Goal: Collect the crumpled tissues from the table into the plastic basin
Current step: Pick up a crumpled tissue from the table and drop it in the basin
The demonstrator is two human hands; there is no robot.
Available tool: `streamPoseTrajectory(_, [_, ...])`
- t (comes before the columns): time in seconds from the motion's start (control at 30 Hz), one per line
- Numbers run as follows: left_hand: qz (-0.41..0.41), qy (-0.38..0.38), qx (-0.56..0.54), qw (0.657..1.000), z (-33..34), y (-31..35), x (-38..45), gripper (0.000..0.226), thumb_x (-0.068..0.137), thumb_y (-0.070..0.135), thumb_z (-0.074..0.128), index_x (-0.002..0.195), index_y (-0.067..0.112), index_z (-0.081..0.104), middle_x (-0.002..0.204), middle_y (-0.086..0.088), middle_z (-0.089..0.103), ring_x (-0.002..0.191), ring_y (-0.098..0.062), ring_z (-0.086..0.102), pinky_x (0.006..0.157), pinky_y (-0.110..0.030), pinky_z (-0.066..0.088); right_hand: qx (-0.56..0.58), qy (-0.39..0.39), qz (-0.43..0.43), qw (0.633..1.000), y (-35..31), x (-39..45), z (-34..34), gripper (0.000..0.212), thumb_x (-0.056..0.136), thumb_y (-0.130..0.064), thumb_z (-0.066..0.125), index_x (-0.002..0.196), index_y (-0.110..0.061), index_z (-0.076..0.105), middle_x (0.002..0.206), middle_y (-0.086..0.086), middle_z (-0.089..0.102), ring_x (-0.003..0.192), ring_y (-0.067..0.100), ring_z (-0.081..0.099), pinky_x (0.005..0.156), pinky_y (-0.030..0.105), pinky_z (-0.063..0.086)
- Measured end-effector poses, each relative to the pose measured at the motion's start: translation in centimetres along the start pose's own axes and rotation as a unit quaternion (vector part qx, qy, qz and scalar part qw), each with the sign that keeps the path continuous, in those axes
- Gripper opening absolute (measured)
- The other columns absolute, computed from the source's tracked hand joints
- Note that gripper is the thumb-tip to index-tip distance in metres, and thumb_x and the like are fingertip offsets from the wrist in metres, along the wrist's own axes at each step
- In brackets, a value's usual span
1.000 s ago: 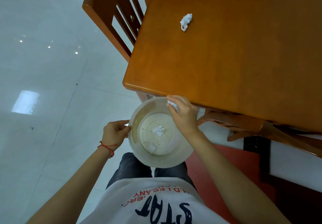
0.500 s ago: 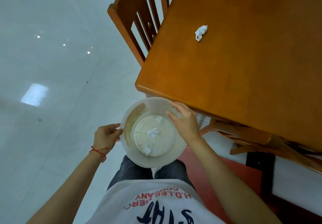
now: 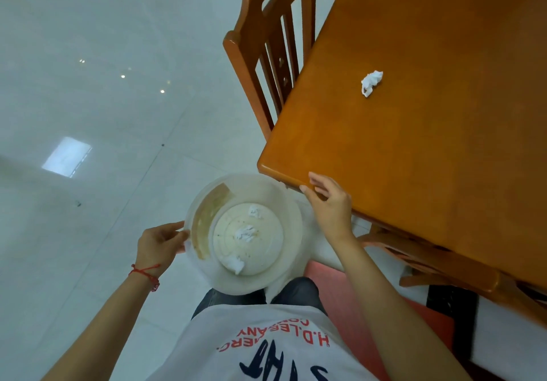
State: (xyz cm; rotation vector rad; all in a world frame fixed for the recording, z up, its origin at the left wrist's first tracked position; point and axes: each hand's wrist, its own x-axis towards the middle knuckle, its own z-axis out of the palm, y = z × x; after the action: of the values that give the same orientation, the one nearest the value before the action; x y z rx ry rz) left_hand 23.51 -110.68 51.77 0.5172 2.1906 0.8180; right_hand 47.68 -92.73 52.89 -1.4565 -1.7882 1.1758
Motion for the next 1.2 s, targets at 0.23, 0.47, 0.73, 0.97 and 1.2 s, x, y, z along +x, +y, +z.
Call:
streamPoseTrajectory(0.23, [-0.001, 0.03, 0.009, 1.0, -2.8, -0.1, 3.5, 0.026, 0.082, 0.007, 0.062, 0.107, 0.0, 0.065, 0.089, -0.019, 0.07, 0.075, -0.031, 0.066, 0.092, -0.047, 0.05, -0.015, 0.014, 0.012, 1.0, -1.0, 2.4, 2.0, 0.036, 0.082, -0.018, 0.065, 0.117, -0.012, 0.059, 0.118, 0.007, 0.064, 0.1, 0.008, 0.055, 0.074, 0.009, 0.042])
streamPoseTrajectory(0.47, [0.023, 0.029, 0.049, 0.998, -5.0, 0.8, 7.1, 0.025, 0.083, 0.006, 0.061, 0.107, 0.0, 0.065, 0.086, -0.017, 0.069, 0.071, -0.025, 0.066, 0.095, -0.043, 0.048, -0.011, 0.032, 0.028, 0.999, -1.4, 4.3, 2.7, 0.036, 0.083, -0.02, 0.064, 0.118, -0.014, 0.058, 0.119, 0.006, 0.063, 0.101, 0.008, 0.055, 0.074, 0.011, 0.043])
streamPoseTrajectory(0.73, [-0.012, 0.071, 0.013, 0.997, -5.0, 2.0, 9.7, 0.029, 0.083, 0.004, 0.059, 0.111, -0.005, 0.062, 0.096, -0.026, 0.068, 0.074, -0.026, 0.065, 0.068, -0.013, 0.053, -0.01, 0.022, 0.022, 0.999, -1.9, 7.5, 2.7, 0.036, 0.082, -0.019, 0.065, 0.117, -0.012, 0.059, 0.119, 0.008, 0.064, 0.1, 0.01, 0.057, 0.082, 0.029, 0.052])
streamPoseTrajectory(0.97, [-0.028, 0.099, 0.012, 0.995, -4.4, 3.2, 12.1, 0.029, 0.082, 0.008, 0.061, 0.109, -0.002, 0.064, 0.092, -0.024, 0.07, 0.044, 0.013, 0.056, 0.068, -0.011, 0.049, -0.004, -0.007, 0.029, 1.0, -1.3, 11.1, 1.9, 0.037, 0.082, -0.021, 0.065, 0.118, -0.016, 0.058, 0.119, 0.006, 0.064, 0.103, 0.012, 0.06, 0.085, 0.032, 0.054])
streamPoseTrajectory(1.2, [-0.041, 0.121, -0.021, 0.992, -2.9, 5.7, 14.0, 0.031, 0.083, 0.005, 0.059, 0.112, -0.005, 0.061, 0.098, -0.023, 0.067, 0.04, 0.015, 0.053, 0.062, -0.004, 0.047, -0.01, -0.02, 0.039, 0.999, -0.7, 14.1, 1.2, 0.038, 0.083, -0.02, 0.065, 0.119, -0.015, 0.057, 0.12, 0.007, 0.063, 0.104, 0.013, 0.059, 0.085, 0.036, 0.055])
